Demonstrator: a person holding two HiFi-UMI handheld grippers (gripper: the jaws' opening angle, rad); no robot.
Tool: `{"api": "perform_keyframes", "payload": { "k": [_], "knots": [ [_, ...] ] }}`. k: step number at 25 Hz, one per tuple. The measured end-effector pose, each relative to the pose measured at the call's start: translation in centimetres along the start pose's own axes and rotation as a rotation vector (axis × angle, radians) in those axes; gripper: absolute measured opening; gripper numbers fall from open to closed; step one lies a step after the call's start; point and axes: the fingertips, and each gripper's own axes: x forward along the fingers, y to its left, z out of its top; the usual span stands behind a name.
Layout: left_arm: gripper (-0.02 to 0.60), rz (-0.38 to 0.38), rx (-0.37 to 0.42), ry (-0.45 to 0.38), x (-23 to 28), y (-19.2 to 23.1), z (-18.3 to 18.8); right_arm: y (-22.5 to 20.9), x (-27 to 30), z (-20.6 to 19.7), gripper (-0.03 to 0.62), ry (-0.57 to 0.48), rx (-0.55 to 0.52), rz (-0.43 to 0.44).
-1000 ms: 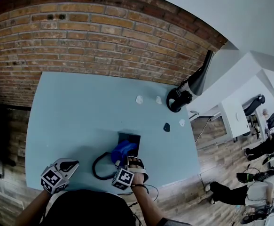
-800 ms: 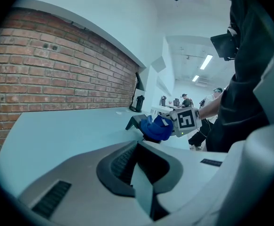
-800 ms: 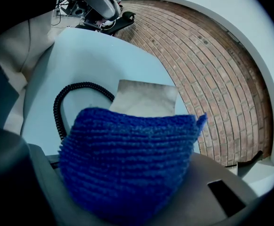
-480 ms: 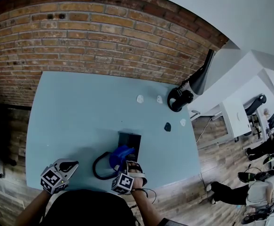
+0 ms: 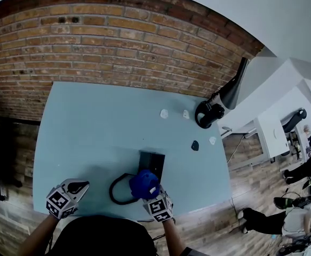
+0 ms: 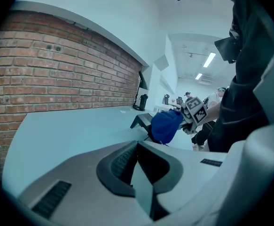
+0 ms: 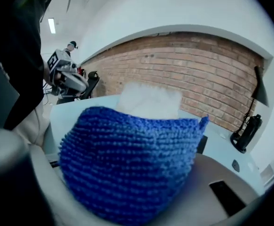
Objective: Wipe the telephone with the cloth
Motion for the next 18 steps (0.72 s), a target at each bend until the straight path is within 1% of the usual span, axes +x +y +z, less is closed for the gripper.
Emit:
{"api": "perform_keyframes", "payload": {
  "k": [2,4,5,8,9,10,12,14,15,16,17,18],
  "knots": [
    [0.021,0.001,0.001,0.001,-0.1,0.1,0.0,-2.4,-0.6,2.0,0.13,-0.035,-0.048,-0.07],
    [0.021,-0.003,0.003,0.004,0.0,0.0,0.0,-4.9,-1.0,3.9,0.13,-0.018,-0.161,-0.145],
    [0.021,-0.005,0.003,0.004,0.1,-0.1,0.0,-6.2,-0.9,4.6,0.13,0.01,-0.234,-0.182],
    [0.021,-0.012,0.006,0.0,0.4,-0.4,0.3,-10.1,-0.7,6.0,0.132,0.137,-0.474,-0.305],
    [0.021,-0.012,0.008,-0.003,0.4,-0.4,0.5,-11.6,-0.8,6.6,0.133,0.176,-0.534,-0.354],
    [0.021,-0.011,0.01,-0.007,0.5,-0.4,0.7,-13.1,-1.1,7.1,0.133,0.208,-0.577,-0.406],
    [0.021,-0.006,0.01,-0.013,0.4,-0.3,0.9,-15.7,-2.0,8.2,0.133,0.25,-0.629,-0.501],
    [0.021,0.001,0.007,-0.014,0.4,0.0,1.0,-17.5,-2.6,9.0,0.133,0.281,-0.668,-0.566],
    [0.021,0.003,0.005,-0.013,0.3,0.1,1.0,-17.9,-2.6,9.1,0.133,0.298,-0.689,-0.581],
    [0.021,0.005,0.003,-0.011,0.2,0.2,0.9,-18.0,-2.3,8.9,0.133,0.318,-0.712,-0.577],
    [0.021,0.005,0.001,-0.009,0.1,0.2,0.7,-17.6,-1.7,8.4,0.133,0.344,-0.735,-0.55],
    [0.021,0.006,-0.002,-0.005,0.1,0.1,0.6,-16.8,-0.7,7.4,0.133,0.375,-0.758,-0.5]
  ]
}}
